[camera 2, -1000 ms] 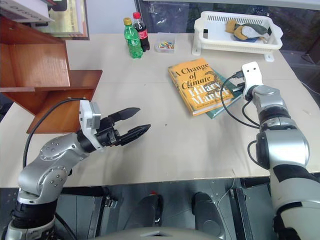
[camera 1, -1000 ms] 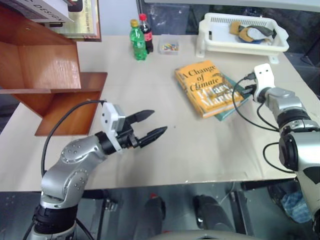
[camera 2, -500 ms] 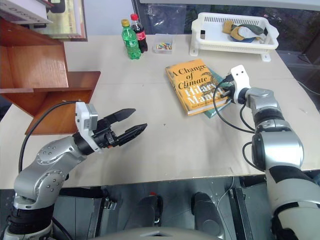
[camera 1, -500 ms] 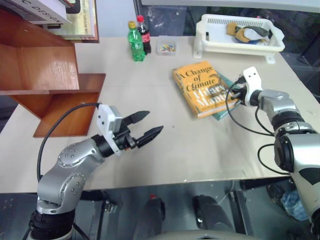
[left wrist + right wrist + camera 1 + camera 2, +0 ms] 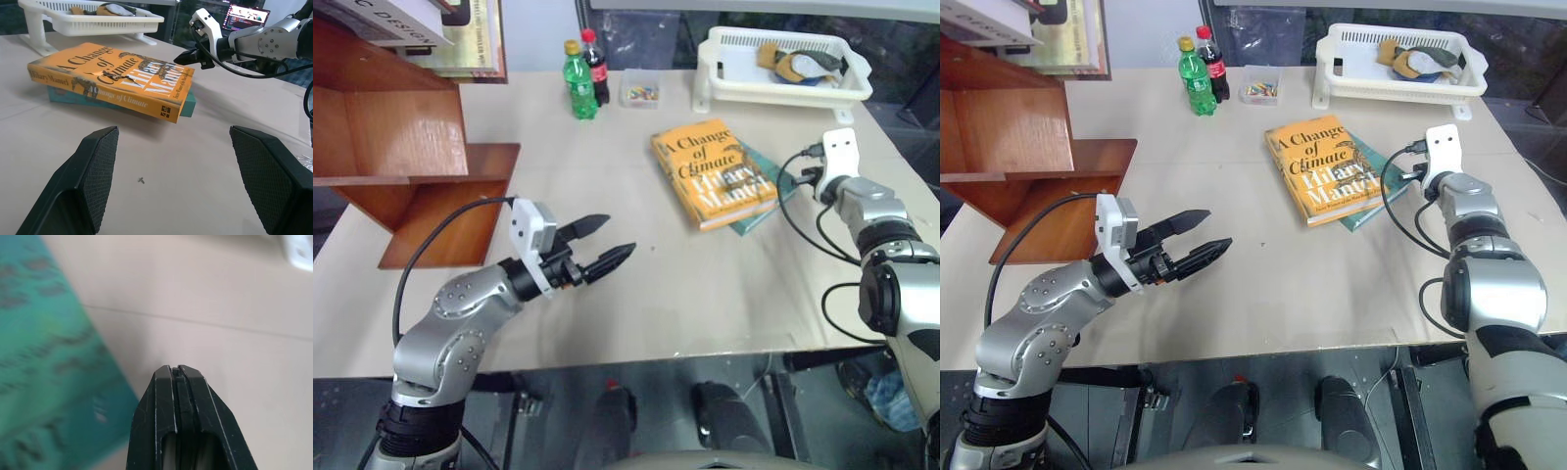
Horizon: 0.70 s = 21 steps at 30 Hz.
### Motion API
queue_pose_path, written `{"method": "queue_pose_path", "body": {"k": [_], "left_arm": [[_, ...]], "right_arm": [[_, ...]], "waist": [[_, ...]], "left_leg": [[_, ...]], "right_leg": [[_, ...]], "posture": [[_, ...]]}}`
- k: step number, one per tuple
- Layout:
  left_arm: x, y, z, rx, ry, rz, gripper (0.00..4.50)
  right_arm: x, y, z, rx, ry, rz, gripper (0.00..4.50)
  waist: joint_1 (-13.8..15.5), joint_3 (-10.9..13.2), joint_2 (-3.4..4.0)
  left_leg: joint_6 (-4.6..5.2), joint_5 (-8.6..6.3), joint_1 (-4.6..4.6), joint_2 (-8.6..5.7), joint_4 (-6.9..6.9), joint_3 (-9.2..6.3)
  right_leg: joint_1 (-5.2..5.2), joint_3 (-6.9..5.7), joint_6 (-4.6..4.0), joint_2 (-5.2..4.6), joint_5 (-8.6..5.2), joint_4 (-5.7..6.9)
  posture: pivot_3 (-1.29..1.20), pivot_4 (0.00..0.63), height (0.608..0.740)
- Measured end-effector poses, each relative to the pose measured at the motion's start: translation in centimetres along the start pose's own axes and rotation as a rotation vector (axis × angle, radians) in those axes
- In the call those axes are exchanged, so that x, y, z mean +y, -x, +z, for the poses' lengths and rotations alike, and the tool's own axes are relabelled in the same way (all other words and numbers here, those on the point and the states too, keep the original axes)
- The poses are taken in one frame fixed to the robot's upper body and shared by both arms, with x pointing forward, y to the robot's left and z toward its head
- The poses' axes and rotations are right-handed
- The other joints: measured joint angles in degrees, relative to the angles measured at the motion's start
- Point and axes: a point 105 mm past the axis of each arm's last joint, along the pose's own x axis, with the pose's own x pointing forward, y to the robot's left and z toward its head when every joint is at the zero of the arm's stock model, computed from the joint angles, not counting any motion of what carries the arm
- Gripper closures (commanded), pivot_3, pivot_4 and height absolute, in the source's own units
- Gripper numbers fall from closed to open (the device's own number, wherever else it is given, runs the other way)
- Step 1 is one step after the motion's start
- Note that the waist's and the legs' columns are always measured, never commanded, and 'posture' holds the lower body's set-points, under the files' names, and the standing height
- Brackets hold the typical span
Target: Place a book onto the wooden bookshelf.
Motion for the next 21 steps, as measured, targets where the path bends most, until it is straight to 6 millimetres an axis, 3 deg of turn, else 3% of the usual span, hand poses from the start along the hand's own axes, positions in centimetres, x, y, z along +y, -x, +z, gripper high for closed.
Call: {"method": "queue_pose_path", "body": {"k": [11,21], "left_arm": [[0.3,1.6,0.1,0.0,-0.01,0.092,0.62],[1.6,1.3,-0.2,0.005,0.034,0.139,0.62]], "right_arm": [[4.0,-0.1,-0.1,0.002,-0.043,0.262,4.42],[7.1,0.6,-0.6,0.009,-0.069,0.498,4.42]], "waist": [[-0.9,0.0,0.02],[-1.1,0.0,0.02]], "left_leg": [[0.0,0.0,0.03,0.01,0.01,0.0],[0.0,0.0,0.04,0.02,0.03,-0.02]], "right_leg": [[0.02,0.0,0.01,0.0,0.0,0.02],[0.03,-0.02,0.01,0.02,0.01,0.04]], "posture": [[0.0,0.15,0.74],[0.0,0.15,0.74]]}}
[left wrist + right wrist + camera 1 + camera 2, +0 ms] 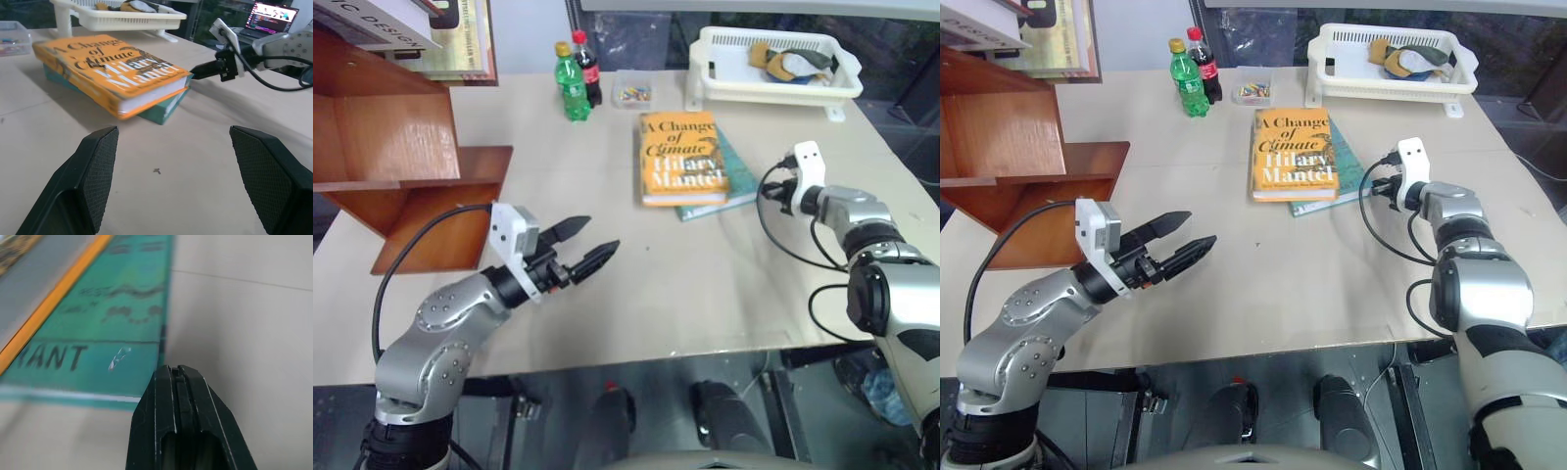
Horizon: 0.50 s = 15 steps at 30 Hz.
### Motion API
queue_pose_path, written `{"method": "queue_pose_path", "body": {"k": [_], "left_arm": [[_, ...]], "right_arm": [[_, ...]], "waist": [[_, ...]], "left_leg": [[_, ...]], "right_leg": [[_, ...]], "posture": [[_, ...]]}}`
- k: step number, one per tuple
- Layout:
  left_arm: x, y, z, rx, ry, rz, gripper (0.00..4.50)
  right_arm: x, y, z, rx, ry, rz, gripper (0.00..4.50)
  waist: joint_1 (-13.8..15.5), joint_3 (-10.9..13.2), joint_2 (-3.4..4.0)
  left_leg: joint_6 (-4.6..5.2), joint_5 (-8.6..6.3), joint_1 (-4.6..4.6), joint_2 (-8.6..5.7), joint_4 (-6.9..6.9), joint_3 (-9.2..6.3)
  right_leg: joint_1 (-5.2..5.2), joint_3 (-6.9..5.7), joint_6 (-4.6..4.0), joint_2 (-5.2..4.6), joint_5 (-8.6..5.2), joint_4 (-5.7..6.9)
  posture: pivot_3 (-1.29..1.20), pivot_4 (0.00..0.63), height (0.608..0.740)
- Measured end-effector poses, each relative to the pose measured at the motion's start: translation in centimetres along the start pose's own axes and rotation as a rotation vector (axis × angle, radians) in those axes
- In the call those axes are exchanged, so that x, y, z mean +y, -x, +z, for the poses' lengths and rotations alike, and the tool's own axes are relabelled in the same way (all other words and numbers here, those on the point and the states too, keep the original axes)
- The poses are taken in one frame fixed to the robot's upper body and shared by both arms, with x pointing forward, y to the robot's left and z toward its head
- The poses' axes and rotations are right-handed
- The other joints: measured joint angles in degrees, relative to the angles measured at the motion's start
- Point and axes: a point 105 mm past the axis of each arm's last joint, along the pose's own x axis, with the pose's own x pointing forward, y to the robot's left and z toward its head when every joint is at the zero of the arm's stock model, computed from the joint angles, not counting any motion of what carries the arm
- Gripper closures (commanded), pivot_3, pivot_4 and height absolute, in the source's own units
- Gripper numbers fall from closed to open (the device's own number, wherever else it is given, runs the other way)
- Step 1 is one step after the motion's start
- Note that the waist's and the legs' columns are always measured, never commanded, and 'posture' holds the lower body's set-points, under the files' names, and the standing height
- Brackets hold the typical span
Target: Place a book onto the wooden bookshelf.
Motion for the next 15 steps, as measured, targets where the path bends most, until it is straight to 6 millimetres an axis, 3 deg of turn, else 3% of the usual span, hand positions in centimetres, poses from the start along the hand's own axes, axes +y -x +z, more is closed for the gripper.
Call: {"method": "queue_pose_path", "body": {"k": [6,9,13,15], "left_arm": [[2.3,-2.0,-0.7,0.056,0.193,0.076,0.62],[2.9,-3.8,-1.0,0.069,0.372,0.069,0.62],[3.7,-5.5,-1.0,0.081,0.465,0.072,0.62],[3.8,-5.9,-1.1,0.089,0.467,0.065,0.62]], "right_arm": [[-0.4,0.7,-1.6,0.005,0.02,0.021,4.42],[-1.3,2.2,-2.5,-0.005,0.09,0.027,3.25],[-0.9,3.9,-3.6,-0.019,0.149,0.037,1.52],[-0.3,4.7,-3.9,-0.023,0.151,0.036,1.52]], "waist": [[0.9,0.0,0.01],[1.6,0.0,0.0],[1.7,0.0,0.0],[1.5,0.0,0.01]], "left_leg": [[0.0,0.0,-0.09,-0.07,0.07,-0.18],[0.0,0.0,-0.12,-0.09,0.08,-0.21],[-0.01,0.01,-0.14,-0.08,0.08,-0.28],[-0.02,0.01,-0.13,-0.08,0.08,-0.26]], "right_leg": [[0.03,-0.19,0.01,-0.05,0.0,0.01],[0.04,-0.22,0.02,-0.07,0.0,0.01],[0.02,-0.3,0.01,-0.07,0.0,0.05],[0.01,-0.26,0.01,-0.08,0.0,0.09]], "posture": [[0.0,0.15,0.74],[0.0,0.15,0.74],[0.0,0.15,0.74],[0.0,0.15,0.74]]}}
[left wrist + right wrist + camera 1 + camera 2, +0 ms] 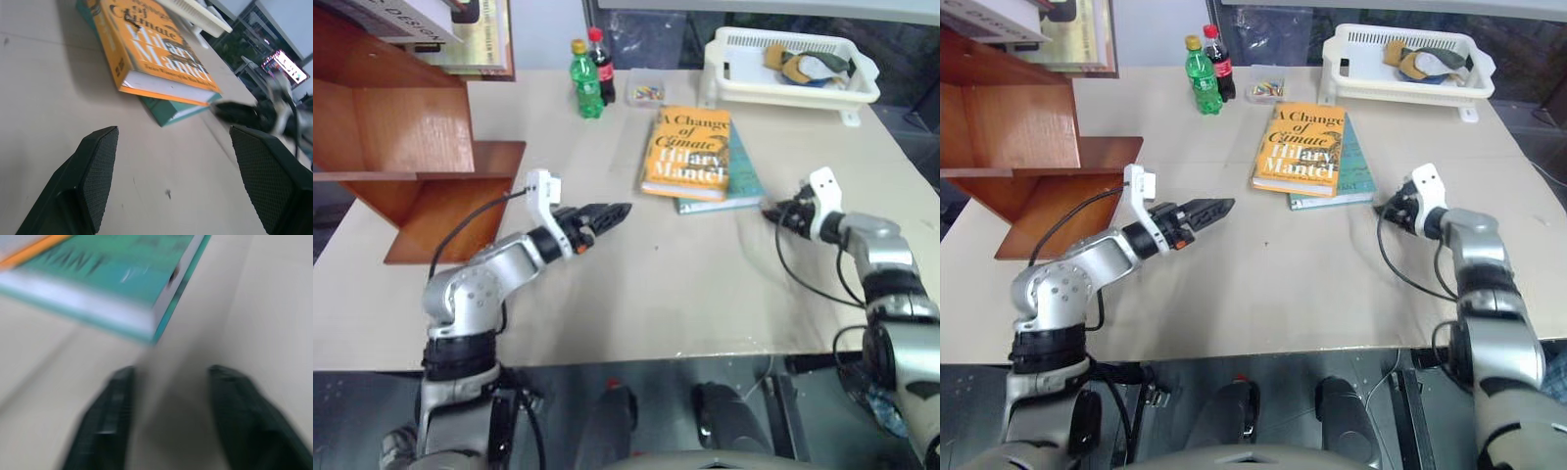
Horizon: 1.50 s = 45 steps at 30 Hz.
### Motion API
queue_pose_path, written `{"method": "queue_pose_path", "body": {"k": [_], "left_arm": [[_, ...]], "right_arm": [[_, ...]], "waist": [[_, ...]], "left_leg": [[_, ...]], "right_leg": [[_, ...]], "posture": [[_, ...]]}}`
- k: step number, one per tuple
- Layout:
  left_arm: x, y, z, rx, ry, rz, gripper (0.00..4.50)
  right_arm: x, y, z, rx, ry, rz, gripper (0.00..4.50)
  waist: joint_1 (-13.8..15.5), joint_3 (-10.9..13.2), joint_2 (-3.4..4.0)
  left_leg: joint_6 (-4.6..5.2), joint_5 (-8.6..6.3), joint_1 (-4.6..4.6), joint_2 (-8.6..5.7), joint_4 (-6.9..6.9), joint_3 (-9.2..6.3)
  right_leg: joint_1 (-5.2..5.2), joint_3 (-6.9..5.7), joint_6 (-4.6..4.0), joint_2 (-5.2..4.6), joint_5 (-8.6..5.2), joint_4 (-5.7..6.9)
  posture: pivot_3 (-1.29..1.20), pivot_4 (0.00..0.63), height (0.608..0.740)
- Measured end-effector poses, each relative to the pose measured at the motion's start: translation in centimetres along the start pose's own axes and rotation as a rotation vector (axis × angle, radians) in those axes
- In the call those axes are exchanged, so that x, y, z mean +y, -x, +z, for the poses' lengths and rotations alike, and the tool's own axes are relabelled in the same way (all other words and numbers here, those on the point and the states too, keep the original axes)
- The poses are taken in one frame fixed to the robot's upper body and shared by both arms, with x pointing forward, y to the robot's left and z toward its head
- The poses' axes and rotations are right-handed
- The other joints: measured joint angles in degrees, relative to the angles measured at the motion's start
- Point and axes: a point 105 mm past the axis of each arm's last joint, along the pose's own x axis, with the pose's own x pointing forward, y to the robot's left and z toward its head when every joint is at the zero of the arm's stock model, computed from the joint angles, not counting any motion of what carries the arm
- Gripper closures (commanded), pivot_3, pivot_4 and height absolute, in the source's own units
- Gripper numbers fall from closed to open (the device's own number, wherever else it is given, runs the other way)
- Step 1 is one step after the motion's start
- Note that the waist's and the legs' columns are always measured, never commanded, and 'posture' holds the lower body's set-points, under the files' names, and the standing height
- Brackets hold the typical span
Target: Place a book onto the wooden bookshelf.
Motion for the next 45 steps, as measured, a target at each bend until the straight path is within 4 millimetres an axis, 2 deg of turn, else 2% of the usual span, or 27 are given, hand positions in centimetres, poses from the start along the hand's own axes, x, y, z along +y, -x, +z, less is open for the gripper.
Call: {"method": "queue_pose_path", "body": {"k": [2,5,8,9,10,12,13,14,15,16,19,23,25,30,33,40,45], "left_arm": [[-0.2,-0.8,-0.4,0.03,-0.05,-0.02,0.62],[-0.6,-1.7,-1.3,0.069,-0.207,-0.041,0.62],[-0.9,-2.4,-1.5,0.066,-0.33,-0.051,0.62],[-1.1,-2.6,-1.6,0.059,-0.357,-0.056,0.62],[-1.2,-2.7,-1.6,0.05,-0.374,-0.06,1.14],[-1.1,-2.7,-1.8,0.049,-0.397,-0.058,1.83],[-1.1,-2.7,-1.9,0.049,-0.399,-0.057,2.29],[-1.0,-2.6,-2.0,0.049,-0.402,-0.058,2.46],[-0.9,-2.1,-2.4,0.052,-0.421,-0.057,3.02],[-1.0,-1.8,-2.8,0.058,-0.424,-0.064,3.29],[-1.2,-1.0,-3.2,0.064,-0.448,-0.079,3.29],[-1.1,0.2,-2.9,0.057,-0.498,-0.073,3.34],[-0.9,0.5,-2.9,0.059,-0.504,-0.063,3.34],[-1.2,1.0,-3.2,0.061,-0.519,-0.066,3.34],[-1.1,1.5,-3.0,0.059,-0.528,-0.054,3.34],[-1.0,1.8,-2.8,0.053,-0.536,-0.046,3.34],[-1.0,1.8,-2.8,0.054,-0.539,-0.043,3.34]], "right_arm": [[0.9,0.5,0.4,-0.013,-0.006,-0.018,1.52],[0.6,0.3,2.0,-0.051,-0.011,-0.096,1.52],[-0.7,-0.3,3.0,-0.069,0.001,-0.203,2.33],[-1.2,-0.5,3.2,-0.071,0.006,-0.24,2.82],[-1.6,-0.6,3.2,-0.07,0.008,-0.264,3.26],[-2.0,-0.8,2.8,-0.06,0.013,-0.282,4.25],[-2.0,-0.9,2.6,-0.054,0.012,-0.283,4.5],[-2.0,-1.0,2.2,-0.041,0.011,-0.283,4.5],[-1.7,-1.3,1.9,-0.036,0.008,-0.262,4.5],[-1.5,-1.4,2.0,-0.039,0.008,-0.245,4.5],[-0.5,-1.6,2.5,-0.036,0.074,-0.171,4.5],[0.4,-1.6,3.0,-0.014,0.279,-0.129,3.38],[0.9,-1.7,3.2,-0.011,0.376,-0.122,2.24],[2.9,-2.5,3.4,0.003,0.586,-0.079,2.24],[3.2,-2.8,3.4,0.008,0.68,-0.087,2.24],[2.1,-3.0,3.1,0.065,0.931,-0.144,2.24],[1.9,-3.2,3.2,0.066,1.052,-0.158,2.24]], "waist": [[-0.3,0.0,0.02],[-0.3,0.0,0.03],[0.0,0.0,0.02],[0.0,0.0,0.02],[0.1,0.0,0.02],[0.1,0.0,0.02],[0.1,0.0,0.02],[0.1,0.0,0.02],[-0.1,0.0,0.03],[-0.2,0.0,0.04],[-0.1,0.0,0.03],[0.0,0.0,0.03],[0.0,0.0,0.03],[-0.1,0.0,0.03],[0.0,0.0,0.03],[0.0,0.0,0.03],[-0.1,0.0,0.03]], "left_leg": [[-0.01,0.01,0.07,-0.01,0.0,0.1],[-0.01,0.01,0.15,-0.01,0.0,0.14],[-0.01,0.01,0.13,-0.01,0.02,0.14],[-0.01,0.01,0.13,-0.02,0.02,0.15],[-0.01,0.01,0.1,-0.02,0.02,0.14],[-0.01,0.01,0.04,-0.02,0.02,0.13],[-0.01,0.01,0.04,-0.02,0.02,0.14],[-0.01,0.01,0.02,-0.02,0.02,0.13],[-0.01,0.01,0.0,-0.01,-0.03,0.15],[0.0,0.0,0.0,-0.01,-0.06,0.21],[0.0,0.0,-0.04,0.0,-0.11,0.19],[0.0,0.0,-0.03,-0.01,-0.08,0.18],[0.0,0.0,-0.03,-0.01,-0.05,0.17],[0.0,0.0,-0.02,0.0,-0.04,0.16],[0.0,0.0,-0.02,0.0,-0.04,0.17],[0.0,0.0,-0.02,-0.01,-0.03,0.17],[0.0,0.0,-0.01,-0.01,-0.03,0.17]], "right_leg": [[-0.01,0.11,0.0,0.0,0.0,0.04],[-0.01,0.17,0.0,0.04,0.0,0.06],[0.0,0.16,-0.01,0.04,0.0,0.05],[0.0,0.17,-0.01,0.04,0.0,0.05],[0.0,0.16,-0.01,0.03,0.0,0.04],[-0.01,0.15,-0.01,0.02,0.0,-0.02],[-0.01,0.15,-0.01,0.02,0.0,-0.03],[-0.01,0.15,-0.01,0.01,0.0,-0.04],[-0.03,0.17,0.0,0.0,0.0,-0.1],[-0.07,0.24,0.0,0.0,0.0,-0.11],[-0.15,0.22,0.0,0.0,0.0,-0.1],[-0.13,0.18,0.0,0.0,0.0,-0.07],[-0.12,0.18,0.01,0.0,0.0,-0.06],[-0.13,0.18,0.0,0.0,0.0,-0.04],[-0.13,0.18,0.0,0.0,0.0,-0.03],[-0.13,0.18,0.0,0.0,0.0,-0.03],[-0.13,0.19,0.0,0.0,0.0,-0.03]], "posture": [[0.0,0.15,0.74],[0.0,0.15,0.74],[0.0,0.15,0.74],[0.0,0.15,0.74],[0.0,0.15,0.74],[0.0,0.15,0.74],[0.0,0.15,0.74],[0.0,0.15,0.74],[0.0,0.15,0.74],[0.0,0.15,0.74],[0.0,0.15,0.74],[0.0,0.15,0.74],[0.0,0.15,0.74],[0.0,0.15,0.74],[0.0,0.15,0.74],[0.0,0.15,0.74],[0.0,0.15,0.74]]}}
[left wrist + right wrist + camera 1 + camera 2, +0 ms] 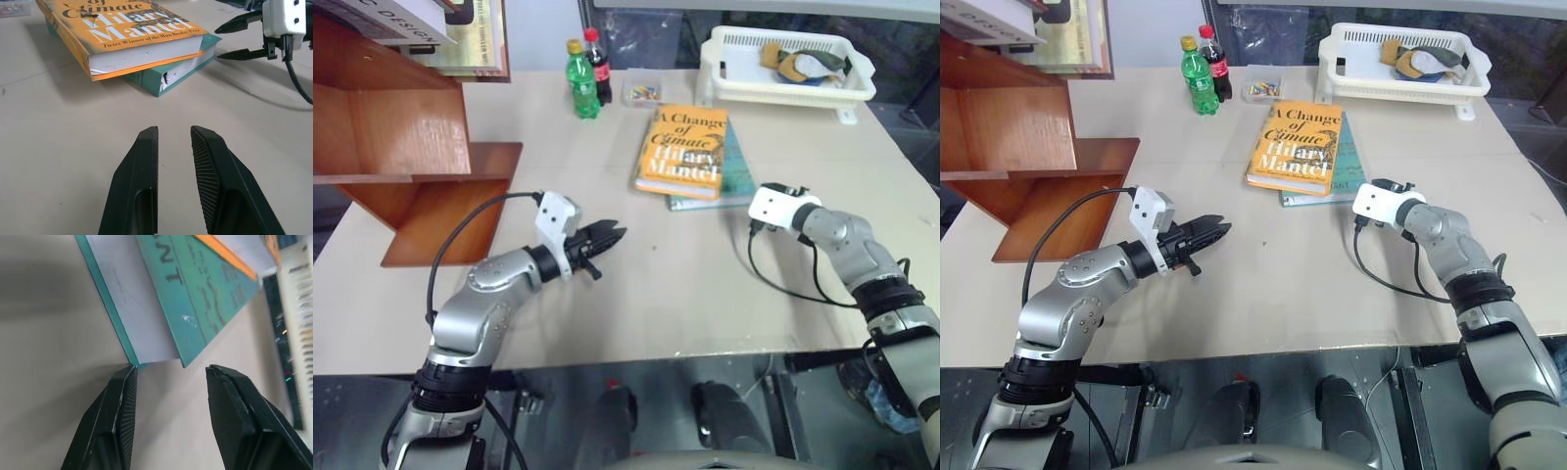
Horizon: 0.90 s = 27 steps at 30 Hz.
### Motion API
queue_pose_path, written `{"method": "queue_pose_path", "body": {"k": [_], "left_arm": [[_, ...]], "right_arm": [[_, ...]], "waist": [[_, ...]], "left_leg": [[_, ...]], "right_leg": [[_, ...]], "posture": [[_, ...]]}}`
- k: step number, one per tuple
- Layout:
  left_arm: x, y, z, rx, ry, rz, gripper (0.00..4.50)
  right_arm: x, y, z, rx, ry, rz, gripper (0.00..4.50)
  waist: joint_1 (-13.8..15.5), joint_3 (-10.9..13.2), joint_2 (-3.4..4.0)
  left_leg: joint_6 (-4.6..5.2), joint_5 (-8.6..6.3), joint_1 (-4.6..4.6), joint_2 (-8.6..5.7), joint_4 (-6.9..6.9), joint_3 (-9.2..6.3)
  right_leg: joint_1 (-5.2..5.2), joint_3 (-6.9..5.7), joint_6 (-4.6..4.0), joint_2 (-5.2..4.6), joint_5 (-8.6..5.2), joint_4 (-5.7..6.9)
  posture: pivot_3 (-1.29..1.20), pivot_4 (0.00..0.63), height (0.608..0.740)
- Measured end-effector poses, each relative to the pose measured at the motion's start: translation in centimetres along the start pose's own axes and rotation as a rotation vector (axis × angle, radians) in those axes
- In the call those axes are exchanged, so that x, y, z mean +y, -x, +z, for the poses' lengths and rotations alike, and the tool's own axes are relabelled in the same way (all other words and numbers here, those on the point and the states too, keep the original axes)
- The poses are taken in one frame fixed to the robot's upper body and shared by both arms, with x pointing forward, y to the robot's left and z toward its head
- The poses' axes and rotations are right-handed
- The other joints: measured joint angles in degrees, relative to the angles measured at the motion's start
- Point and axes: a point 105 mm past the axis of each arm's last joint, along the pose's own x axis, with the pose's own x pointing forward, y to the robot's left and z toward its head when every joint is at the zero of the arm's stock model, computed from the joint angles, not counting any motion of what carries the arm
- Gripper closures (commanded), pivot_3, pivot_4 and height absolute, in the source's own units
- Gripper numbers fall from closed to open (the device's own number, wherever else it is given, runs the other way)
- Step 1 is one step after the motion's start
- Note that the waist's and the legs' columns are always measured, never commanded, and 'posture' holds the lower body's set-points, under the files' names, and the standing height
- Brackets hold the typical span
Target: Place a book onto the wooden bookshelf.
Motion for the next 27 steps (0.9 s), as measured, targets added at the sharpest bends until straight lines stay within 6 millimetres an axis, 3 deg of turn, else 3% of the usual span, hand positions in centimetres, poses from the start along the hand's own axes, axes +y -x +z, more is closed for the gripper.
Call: {"method": "queue_pose_path", "body": {"k": [9,12,15,27], "left_arm": [[0.1,0.1,-0.2,0.011,-0.011,0.011,3.34],[0.2,0.1,-0.2,0.013,-0.015,0.014,3.34],[0.2,0.1,-0.3,0.015,-0.02,0.017,3.34],[0.2,0.3,-0.7,0.019,-0.017,0.023,3.34]], "right_arm": [[-1.1,-0.2,0.8,-0.025,0.178,-0.047,2.24],[-1.1,-0.3,0.9,-0.027,0.219,-0.05,2.95],[-0.9,-0.3,1.0,-0.033,0.278,-0.05,4.38],[-0.7,-0.7,1.0,-0.032,0.381,-0.059,4.45]], "waist": [[0.0,0.0,0.0],[0.0,0.0,0.0],[0.0,0.0,0.0],[0.0,0.0,0.0]], "left_leg": [[0.0,0.0,0.0,0.0,0.0,-0.01],[0.0,0.0,0.0,0.0,0.0,0.0],[0.0,0.0,0.0,0.0,0.0,0.0],[0.0,0.0,0.0,0.0,0.0,-0.01]], "right_leg": [[0.0,0.0,0.0,0.0,0.0,0.0],[0.0,0.0,0.0,0.0,0.0,0.0],[0.0,0.0,0.0,-0.01,0.0,0.0],[0.0,0.0,0.0,-0.01,0.0,0.0]], "posture": [[0.0,0.15,0.74],[0.0,0.15,0.74],[0.0,0.15,0.74],[0.0,0.15,0.74]]}}
